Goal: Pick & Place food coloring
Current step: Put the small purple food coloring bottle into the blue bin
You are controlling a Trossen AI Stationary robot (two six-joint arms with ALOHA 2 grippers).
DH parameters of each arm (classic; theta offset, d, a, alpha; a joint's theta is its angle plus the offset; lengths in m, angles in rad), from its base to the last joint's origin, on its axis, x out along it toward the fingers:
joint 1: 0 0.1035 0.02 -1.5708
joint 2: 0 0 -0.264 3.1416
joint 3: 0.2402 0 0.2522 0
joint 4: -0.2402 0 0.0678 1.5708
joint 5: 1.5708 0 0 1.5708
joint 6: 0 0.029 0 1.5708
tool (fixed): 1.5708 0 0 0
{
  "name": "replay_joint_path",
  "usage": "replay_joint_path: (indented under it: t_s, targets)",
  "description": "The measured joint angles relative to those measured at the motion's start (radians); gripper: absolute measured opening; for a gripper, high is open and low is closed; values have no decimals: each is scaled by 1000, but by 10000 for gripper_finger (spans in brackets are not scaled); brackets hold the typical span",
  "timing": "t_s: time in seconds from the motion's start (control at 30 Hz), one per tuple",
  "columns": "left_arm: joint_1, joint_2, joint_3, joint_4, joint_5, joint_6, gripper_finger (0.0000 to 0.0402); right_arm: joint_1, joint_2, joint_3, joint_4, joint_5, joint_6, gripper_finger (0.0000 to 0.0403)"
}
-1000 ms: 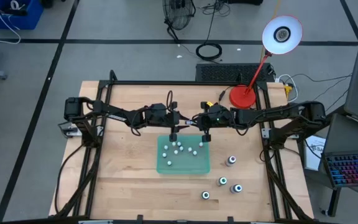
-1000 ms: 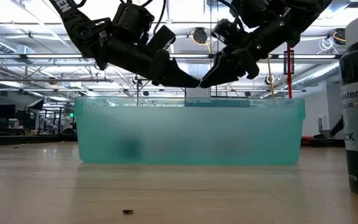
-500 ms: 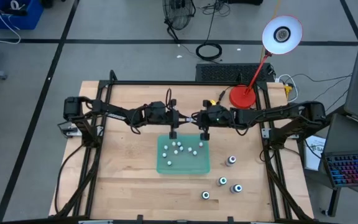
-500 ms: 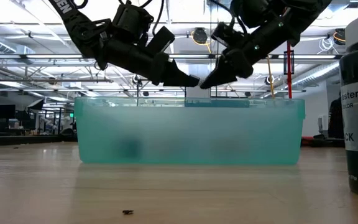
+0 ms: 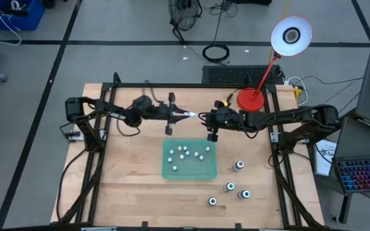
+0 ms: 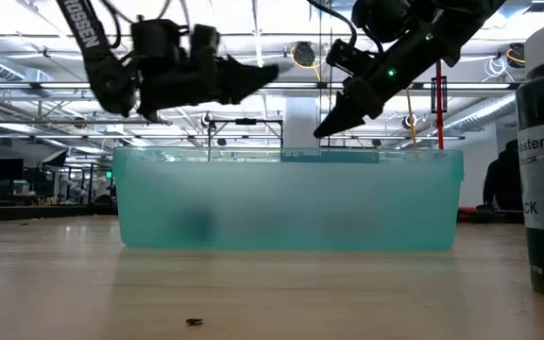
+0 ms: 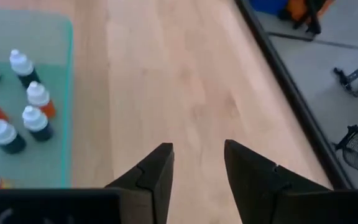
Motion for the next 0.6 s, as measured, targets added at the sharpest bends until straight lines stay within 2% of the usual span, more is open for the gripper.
replay_joint_path:
  t_s: [0.1,0.17,0.27,0.33,0.43,0.6]
  targets:
    - [5,0,-62,172,29,-31,52,-11,5,0,101,-4,-25,130]
    - [3,0,-84,238,33,-53,52,-17,7,-4,233,-39,-38,130]
    - [-2,0,-104,256,33,-57,52,-20,40,-30,528,-160,-46,129]
    - [-4,0,-107,255,31,-58,52,-16,68,-36,650,-193,-69,130]
    - [-3,0,-114,256,21,-65,52,-15,92,-36,729,-194,-69,129]
    - [-2,0,-123,243,22,-66,52,-15,117,-36,738,-215,-67,128]
